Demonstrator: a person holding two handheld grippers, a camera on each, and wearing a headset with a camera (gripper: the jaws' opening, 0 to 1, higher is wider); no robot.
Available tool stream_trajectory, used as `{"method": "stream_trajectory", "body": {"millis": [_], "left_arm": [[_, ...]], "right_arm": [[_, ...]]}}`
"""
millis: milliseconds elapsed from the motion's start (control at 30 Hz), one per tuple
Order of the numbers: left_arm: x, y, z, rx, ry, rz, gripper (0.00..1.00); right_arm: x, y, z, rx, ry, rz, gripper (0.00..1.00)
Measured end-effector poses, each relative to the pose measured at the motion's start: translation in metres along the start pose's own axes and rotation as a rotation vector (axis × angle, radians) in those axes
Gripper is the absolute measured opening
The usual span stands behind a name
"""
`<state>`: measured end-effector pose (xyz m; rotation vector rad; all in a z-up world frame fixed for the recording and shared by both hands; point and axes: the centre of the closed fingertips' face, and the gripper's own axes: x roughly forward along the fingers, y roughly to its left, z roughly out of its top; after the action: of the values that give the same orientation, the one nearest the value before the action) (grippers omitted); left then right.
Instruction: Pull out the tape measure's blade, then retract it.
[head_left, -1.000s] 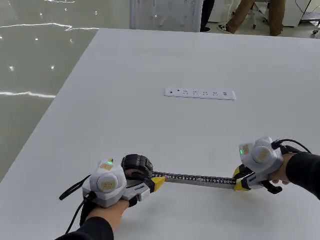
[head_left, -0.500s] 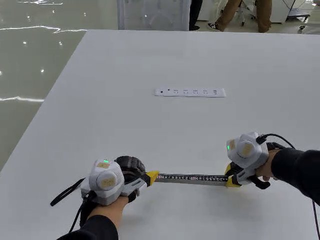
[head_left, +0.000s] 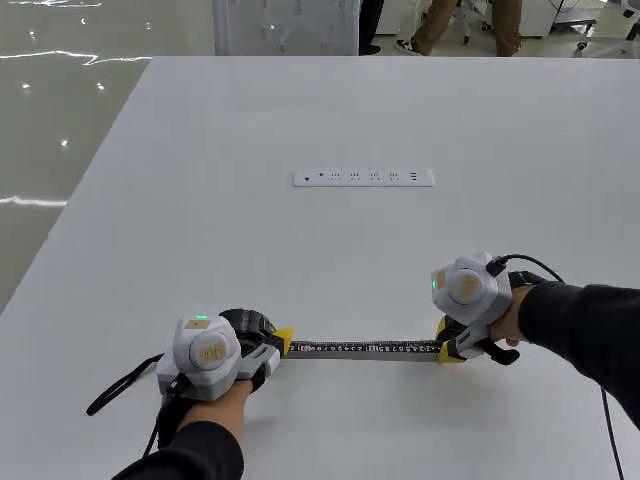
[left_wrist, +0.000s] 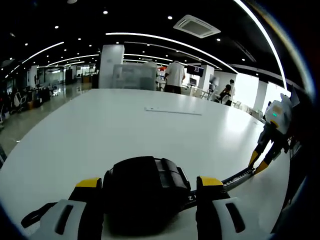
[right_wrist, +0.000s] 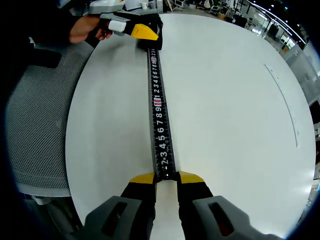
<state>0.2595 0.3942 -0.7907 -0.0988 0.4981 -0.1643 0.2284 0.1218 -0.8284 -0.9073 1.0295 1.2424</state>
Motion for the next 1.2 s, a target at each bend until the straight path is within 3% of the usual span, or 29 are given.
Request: {"method": "stream_trajectory", "body": {"millis": [133, 433, 567, 1200], "left_arm": [[-0.0005, 0.0046, -0.0009, 0.024, 0.003, 0.022, 0.66], [0.0011, 0.0047, -0.0029, 0.026, 0.020, 0.015, 0.65], [0.0019, 0.0048, -0.0048, 0.021, 0.051, 0.015, 0.64], [0.0006, 0.0043, -0.0056, 0.021, 0.063, -0.002, 0.63]], "right_arm": [[0.0006, -0.0001, -0.0009, 0.000, 0.008, -0.008, 0.12], [0.0003, -0.0011, -0.0011, 0.003, 0.010, -0.004, 0.12], [0.0006, -0.0015, -0.0007, 0.003, 0.001, 0.001, 0.12], [0.0022, 0.0002, 0.0059, 0.016, -0.018, -0.012, 0.12]]}}
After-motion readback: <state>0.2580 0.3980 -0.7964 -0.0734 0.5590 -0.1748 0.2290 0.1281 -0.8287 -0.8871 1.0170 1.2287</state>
